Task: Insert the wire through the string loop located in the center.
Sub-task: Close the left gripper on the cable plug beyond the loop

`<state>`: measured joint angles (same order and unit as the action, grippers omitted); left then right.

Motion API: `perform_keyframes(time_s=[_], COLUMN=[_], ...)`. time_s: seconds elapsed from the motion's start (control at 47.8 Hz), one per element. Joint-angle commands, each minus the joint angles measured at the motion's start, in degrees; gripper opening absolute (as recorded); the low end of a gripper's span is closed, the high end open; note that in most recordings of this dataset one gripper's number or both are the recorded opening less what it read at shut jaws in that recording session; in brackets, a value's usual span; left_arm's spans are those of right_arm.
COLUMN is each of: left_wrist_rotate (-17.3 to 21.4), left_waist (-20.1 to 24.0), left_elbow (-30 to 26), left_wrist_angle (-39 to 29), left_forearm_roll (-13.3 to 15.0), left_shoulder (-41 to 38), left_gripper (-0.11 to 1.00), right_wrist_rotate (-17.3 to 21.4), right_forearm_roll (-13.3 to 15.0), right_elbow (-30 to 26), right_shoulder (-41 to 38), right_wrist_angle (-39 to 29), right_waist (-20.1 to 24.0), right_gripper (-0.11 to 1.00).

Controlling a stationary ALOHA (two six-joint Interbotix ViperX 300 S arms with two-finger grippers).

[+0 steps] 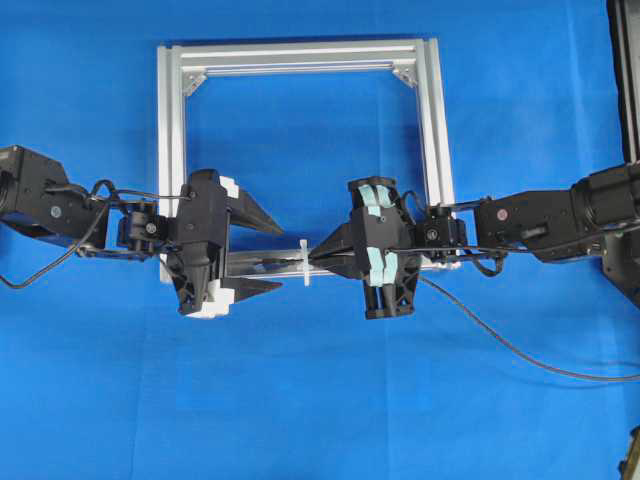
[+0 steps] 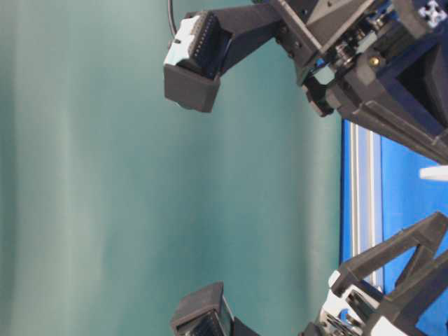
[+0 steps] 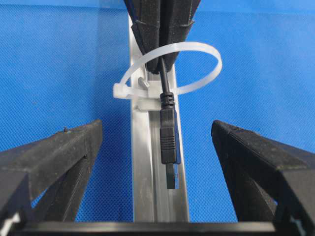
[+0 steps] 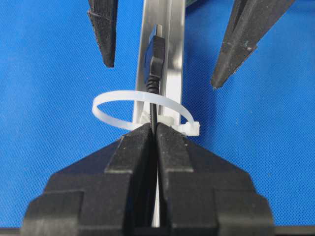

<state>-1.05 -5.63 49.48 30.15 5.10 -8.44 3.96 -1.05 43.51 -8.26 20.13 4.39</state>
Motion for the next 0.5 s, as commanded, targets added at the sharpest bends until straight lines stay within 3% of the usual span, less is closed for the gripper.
perform_keyframes(time_s=[0.0,0.481], left_wrist_rotate=[0.0,-0.1], left_waist=[0.0,-0.1], left_elbow=[-1.0,-1.0], left_wrist_angle=[0.3,-0.3], left_forearm_roll=[-0.1,-0.1], left_shoulder=[0.6,0.6], left_gripper=[0.88,0.87], right_wrist_rotate=[-0.2,-0.2], right_forearm_roll=[0.1,0.1], right_elbow=[-0.5,-0.5], right_shoulder=[0.7,0.7], right_wrist_angle=[0.7,0.8], right_waist=[0.1,0.1], right_gripper=[-0.03,-0.03])
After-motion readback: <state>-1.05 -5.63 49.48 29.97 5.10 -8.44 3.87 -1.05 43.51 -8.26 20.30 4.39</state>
